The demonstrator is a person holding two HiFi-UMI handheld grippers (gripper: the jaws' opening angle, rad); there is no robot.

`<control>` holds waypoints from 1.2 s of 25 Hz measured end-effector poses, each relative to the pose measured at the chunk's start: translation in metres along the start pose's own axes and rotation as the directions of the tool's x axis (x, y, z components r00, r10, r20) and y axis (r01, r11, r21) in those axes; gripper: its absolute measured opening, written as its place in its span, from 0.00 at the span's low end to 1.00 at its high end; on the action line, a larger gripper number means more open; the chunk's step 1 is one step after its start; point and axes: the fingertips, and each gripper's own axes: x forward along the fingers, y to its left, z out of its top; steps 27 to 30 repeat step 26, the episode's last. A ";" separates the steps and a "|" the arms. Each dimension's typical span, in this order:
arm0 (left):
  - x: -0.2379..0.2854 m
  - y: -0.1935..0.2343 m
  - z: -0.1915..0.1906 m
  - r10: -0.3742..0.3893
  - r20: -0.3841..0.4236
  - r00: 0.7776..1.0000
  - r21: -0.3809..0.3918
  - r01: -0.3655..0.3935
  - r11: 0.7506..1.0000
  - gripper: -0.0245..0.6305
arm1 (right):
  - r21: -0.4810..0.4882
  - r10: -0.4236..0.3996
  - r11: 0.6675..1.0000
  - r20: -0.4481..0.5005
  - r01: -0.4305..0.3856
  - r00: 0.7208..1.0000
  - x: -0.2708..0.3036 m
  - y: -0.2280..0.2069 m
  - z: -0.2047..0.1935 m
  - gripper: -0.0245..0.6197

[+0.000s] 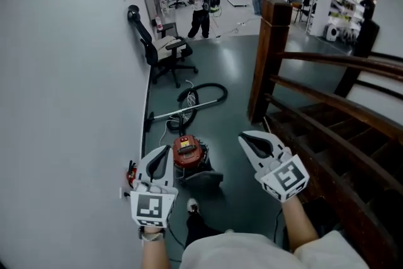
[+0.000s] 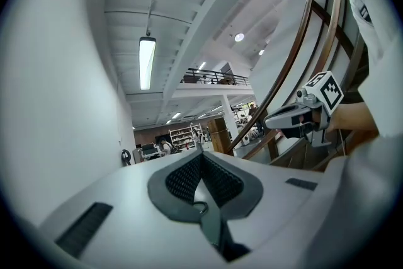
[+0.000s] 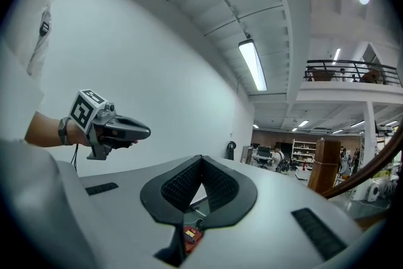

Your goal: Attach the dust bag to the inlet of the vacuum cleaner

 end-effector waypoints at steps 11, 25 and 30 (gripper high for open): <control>-0.007 -0.018 0.011 -0.018 0.022 1.000 0.015 0.017 1.000 0.04 | -0.043 0.023 0.999 0.012 -0.022 1.000 -0.012 0.014 0.011 0.08; -0.006 -0.025 0.009 -0.020 0.015 1.000 0.011 0.019 1.000 0.04 | -0.058 0.028 0.998 0.009 -0.028 1.000 -0.011 0.012 0.013 0.08; -0.006 -0.026 0.009 -0.020 0.014 1.000 0.011 0.020 1.000 0.04 | -0.058 0.029 0.998 0.009 -0.028 1.000 -0.012 0.011 0.012 0.08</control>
